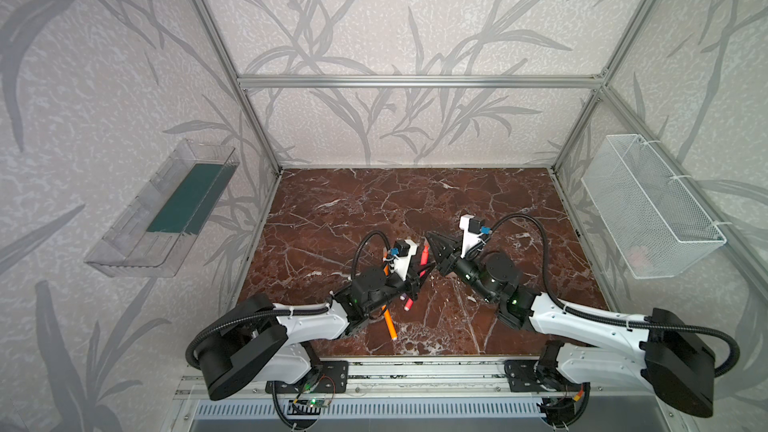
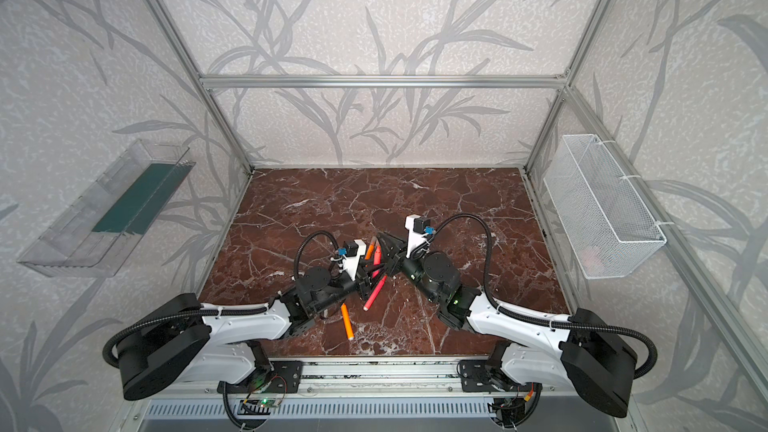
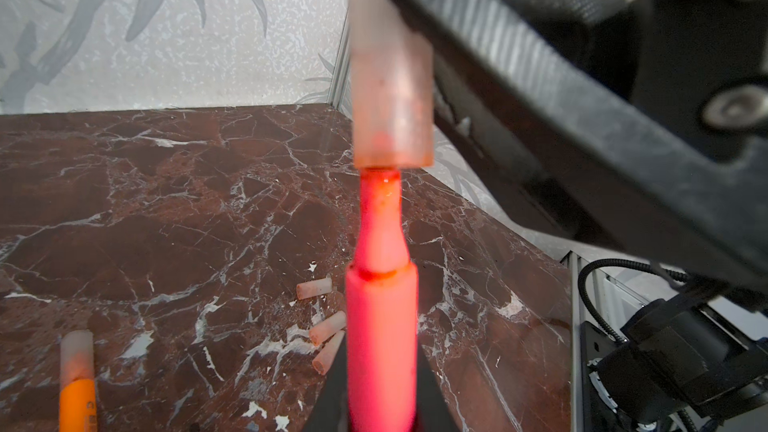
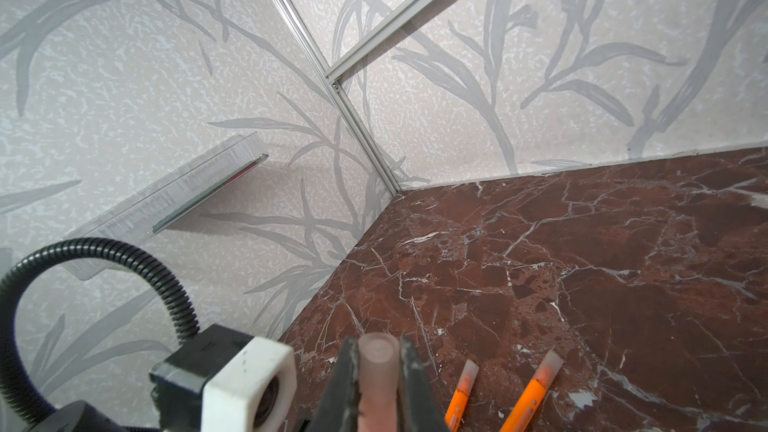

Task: Insert the pens into the pen caps
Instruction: 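Push the cap down onto the pink marker tip held by the left gripper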

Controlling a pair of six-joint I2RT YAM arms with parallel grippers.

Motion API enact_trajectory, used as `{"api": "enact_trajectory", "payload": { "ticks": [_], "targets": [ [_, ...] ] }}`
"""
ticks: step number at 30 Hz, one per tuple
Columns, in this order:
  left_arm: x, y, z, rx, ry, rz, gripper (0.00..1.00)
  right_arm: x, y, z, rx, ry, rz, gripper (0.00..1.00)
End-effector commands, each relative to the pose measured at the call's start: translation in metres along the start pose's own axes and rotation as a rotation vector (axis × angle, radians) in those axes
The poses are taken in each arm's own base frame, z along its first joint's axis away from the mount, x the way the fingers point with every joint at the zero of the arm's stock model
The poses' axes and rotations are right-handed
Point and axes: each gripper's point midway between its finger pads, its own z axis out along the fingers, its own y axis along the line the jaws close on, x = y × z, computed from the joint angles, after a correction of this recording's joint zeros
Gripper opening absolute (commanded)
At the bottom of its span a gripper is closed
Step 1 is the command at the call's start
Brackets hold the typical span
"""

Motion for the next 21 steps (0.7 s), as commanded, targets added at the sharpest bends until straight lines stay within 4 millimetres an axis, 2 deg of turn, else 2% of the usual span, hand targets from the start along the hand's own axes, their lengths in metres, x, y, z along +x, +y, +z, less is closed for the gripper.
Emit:
{"api": "enact_trajectory", "payload": {
  "ticks": [1,5,10,14,21],
  "targets": [
    [-0.031,-0.011,0.002,0.068,-0.107,-0.055,0.00,0.007,0.017,-0.011,-0.095,0.014,-0.019,0.00],
    [-0.033,-0.018,0.003,0.109,-0.110,-0.066,0.00,0.014,0.015,-0.017,-0.100,0.027,-0.038,0.00],
    [-0.031,-0.029,0.000,0.174,-0.102,-0.039,0.00,0.018,0.013,-0.015,-0.077,0.072,-0.076,0.00],
    [-0.031,-0.028,-0.002,0.163,-0.102,-0.032,0.00,0.024,0.011,-0.015,-0.050,0.138,-0.107,0.00],
    [-0.031,-0.027,-0.006,0.156,-0.109,-0.026,0.00,0.021,0.006,-0.037,-0.037,0.143,-0.116,0.14]
  ]
}}
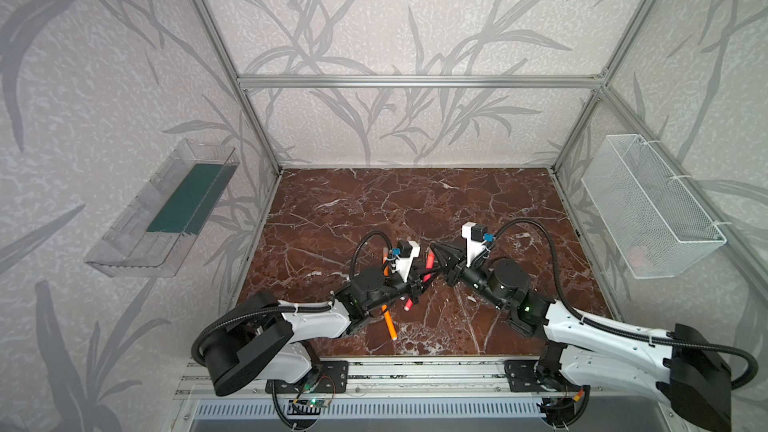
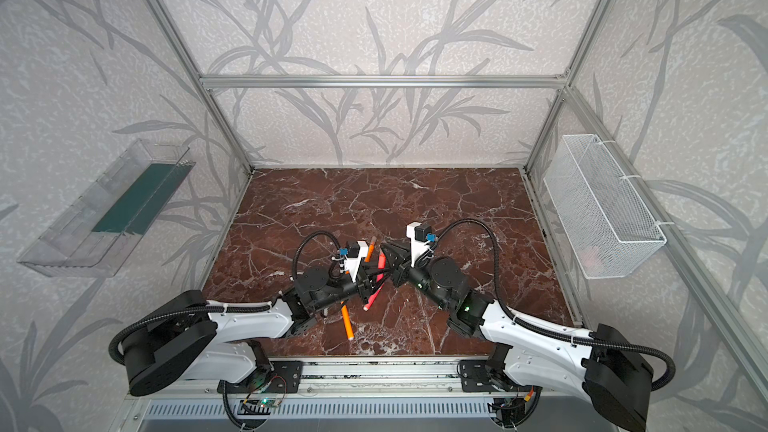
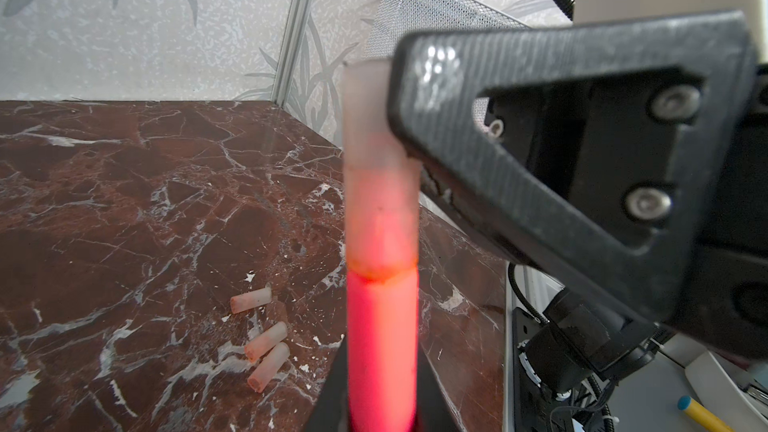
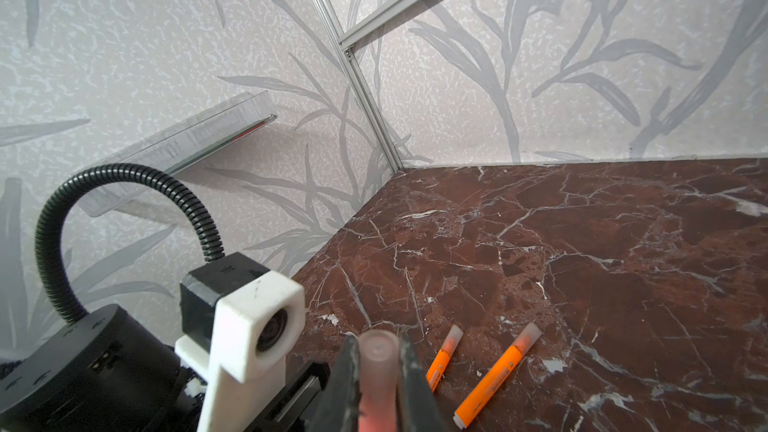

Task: Insert the pens into the pen caps
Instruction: 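Push the cap down onto the pink marker tip held by the left gripper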

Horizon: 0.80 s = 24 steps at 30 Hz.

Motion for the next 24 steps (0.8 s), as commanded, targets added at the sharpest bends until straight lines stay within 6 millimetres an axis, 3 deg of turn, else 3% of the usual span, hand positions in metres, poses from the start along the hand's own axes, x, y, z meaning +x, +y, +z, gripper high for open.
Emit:
{"api": "enact_trajectory", "payload": {
  "ticks": [1,6,11,17,24],
  "targets": [
    [-0.029,-0.002,-0.006,-0.004,-0.112,0.021,0.00,0.014,-0.002,-0.014,0.003,0.053,-0.015,0.16],
    [-0.028,-0.006,-0.005,0.022,-0.106,0.028,0.00,0.009,-0.007,-0.020,0.032,0.032,0.011,0.49],
    [-0.026,-0.007,-0.008,0.027,-0.095,0.059,0.00,-0.005,0.001,-0.026,0.019,0.034,0.011,0.68],
    [-0.013,-0.001,-0.011,-0.010,-0.040,0.134,0.00,-0.021,0.005,-0.037,0.033,0.032,0.029,0.79],
    [-0.007,0.000,-0.016,-0.023,-0.022,0.175,0.00,-0.025,0.013,-0.028,0.022,0.064,0.030,0.80]
  ]
}}
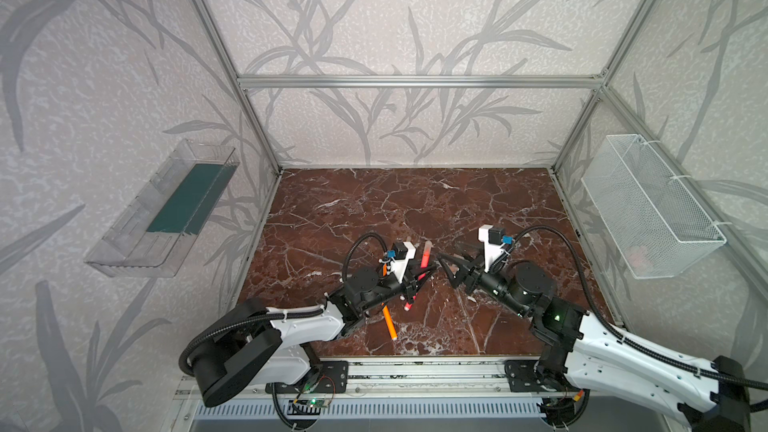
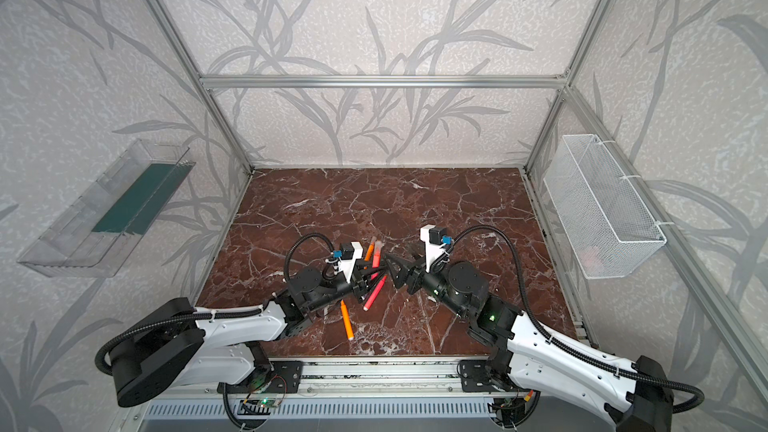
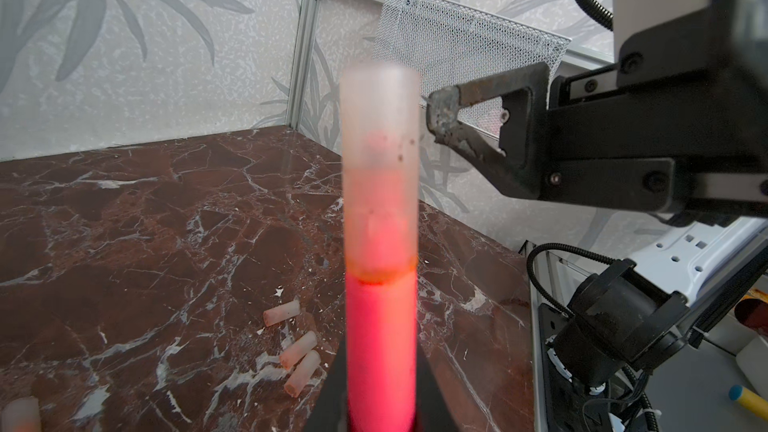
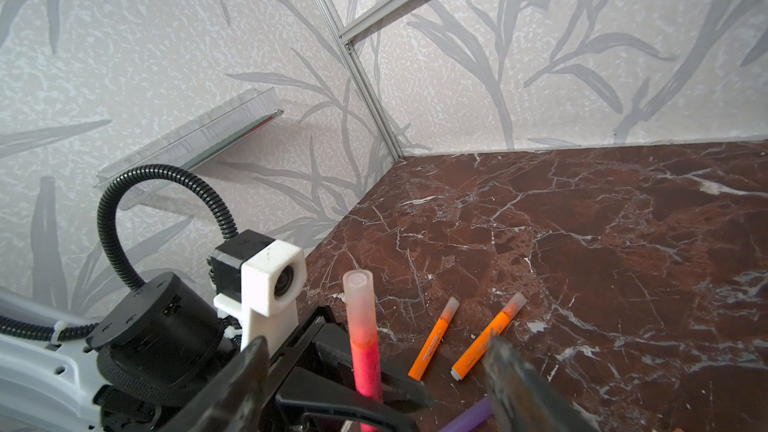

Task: Insert the pens into the pen caps
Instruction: 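Push the cap down onto the pink marker tip held by the left gripper, then press the cap further down with the right gripper while the left holds the marker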

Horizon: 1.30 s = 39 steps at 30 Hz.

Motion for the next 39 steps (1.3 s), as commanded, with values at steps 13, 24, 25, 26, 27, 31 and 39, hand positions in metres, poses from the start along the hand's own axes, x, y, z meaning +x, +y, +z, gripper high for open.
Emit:
{"api": "enact_trajectory", "payload": {
  "ticks": [13,24,25,26,27,31,39],
  "targets": [
    [0.002,-0.007,-0.002,0.013,0.001,0.074,0.00,0.013,0.012,0.044,0.051,0.144,-0.019,0.67],
    [0.002,-0.008,-0.002,0.016,0.000,0.079,0.00,0.016,0.016,0.057,0.075,0.153,-0.029,0.56],
    [0.002,-0.008,-0.003,0.015,0.000,0.079,0.00,0.017,0.015,0.058,0.081,0.154,-0.029,0.55],
    [0.001,-0.008,-0.003,0.014,-0.002,0.078,0.00,0.016,0.013,0.059,0.091,0.151,-0.030,0.54],
    [0.002,-0.008,-0.003,0.014,0.000,0.078,0.00,0.017,0.012,0.060,0.097,0.150,-0.030,0.54],
    [0.001,-0.009,-0.004,0.013,-0.004,0.081,0.00,0.017,0.010,0.062,0.112,0.149,-0.031,0.51],
    [0.001,-0.008,-0.004,0.011,-0.003,0.082,0.00,0.021,0.022,0.063,0.088,0.163,-0.045,0.41]
  ]
}}
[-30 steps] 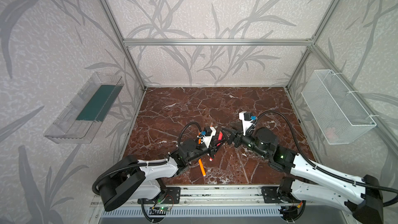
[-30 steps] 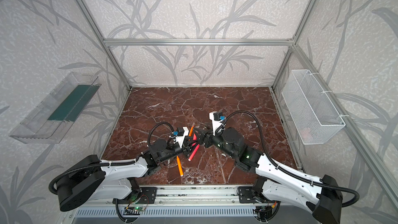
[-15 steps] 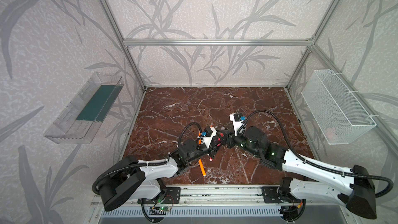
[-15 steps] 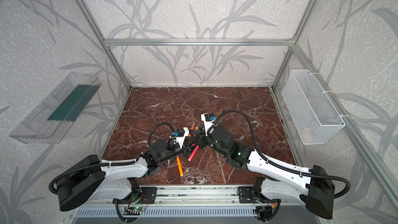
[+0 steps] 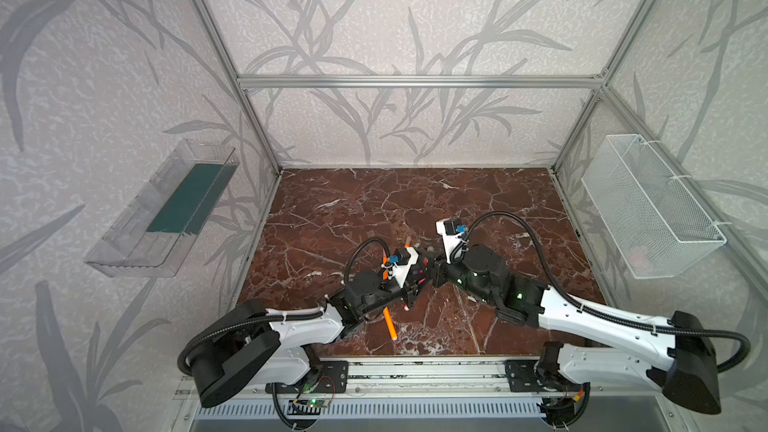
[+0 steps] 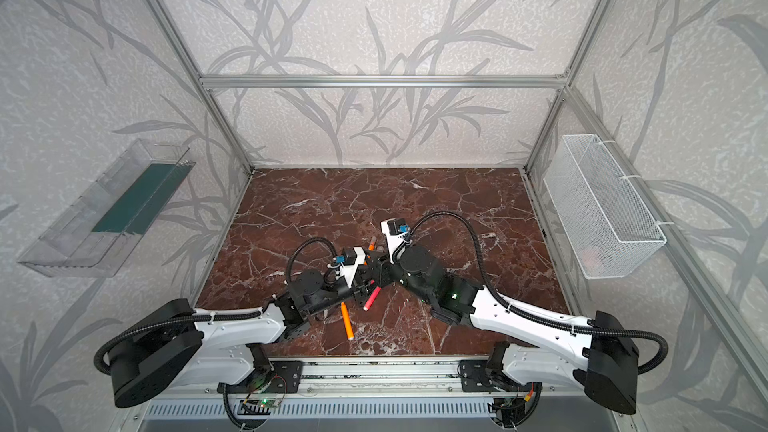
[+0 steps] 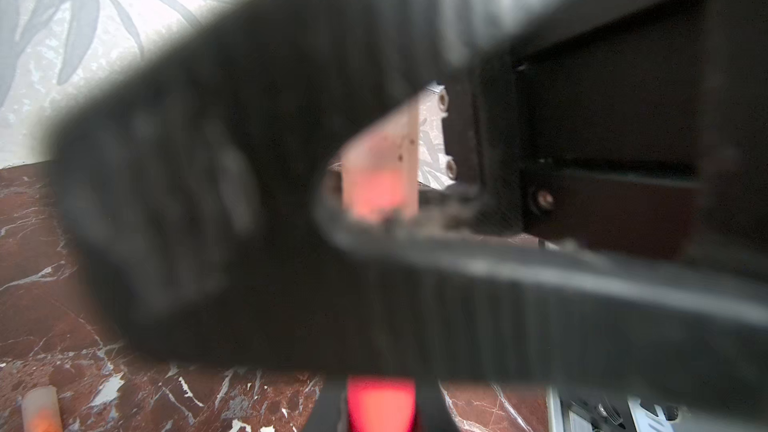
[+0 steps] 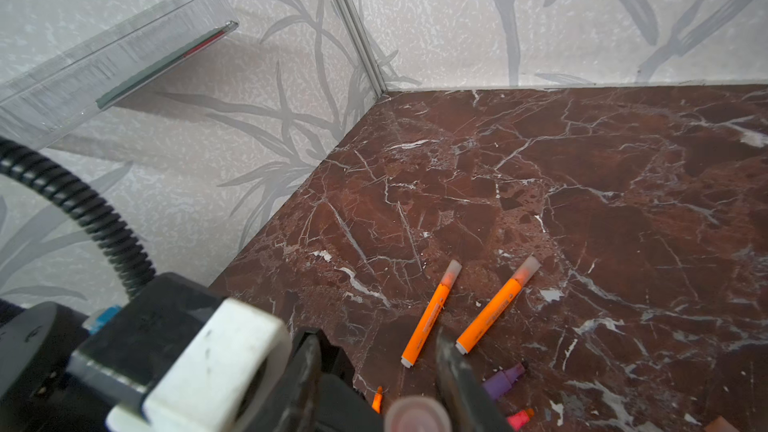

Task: Insert the pens into the pen caps
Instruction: 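Press the cap further down with the right gripper while the left holds the marker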

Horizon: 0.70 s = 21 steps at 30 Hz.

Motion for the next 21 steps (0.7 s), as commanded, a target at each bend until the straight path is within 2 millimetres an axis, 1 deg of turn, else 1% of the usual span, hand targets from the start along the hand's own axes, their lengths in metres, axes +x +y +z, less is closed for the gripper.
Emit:
{"api": "enact_trajectory", "payload": {
  "ticks": [1,3,10,13,18,21],
  "targets": [
    [-0.0092,-0.0029,-0.0027,0.004,-0.033,0.031,0.00,-0.0162,0.0082,-0.0004,-0.004,-0.034,-0.001,0.39],
    [-0.0094,-0.0035,-0.0028,0.006,-0.034,0.031,0.00,-0.0172,0.0082,0.0005,0.001,-0.033,-0.004,0.36],
    [-0.0097,-0.0036,-0.0042,0.005,-0.036,0.033,0.00,-0.0245,0.0035,-0.0039,0.035,-0.054,-0.016,0.35],
    [-0.0092,-0.0034,-0.0046,0.003,-0.035,0.033,0.00,-0.0253,0.0032,-0.0046,0.037,-0.057,-0.015,0.32],
    [-0.0098,-0.0036,-0.0053,0.003,-0.037,0.035,0.00,-0.0198,0.0059,0.0016,0.025,-0.035,-0.008,0.34],
    [-0.0100,-0.0039,-0.0054,0.005,-0.038,0.035,0.00,-0.0209,0.0039,0.0020,0.037,-0.041,-0.009,0.34]
  ]
}}
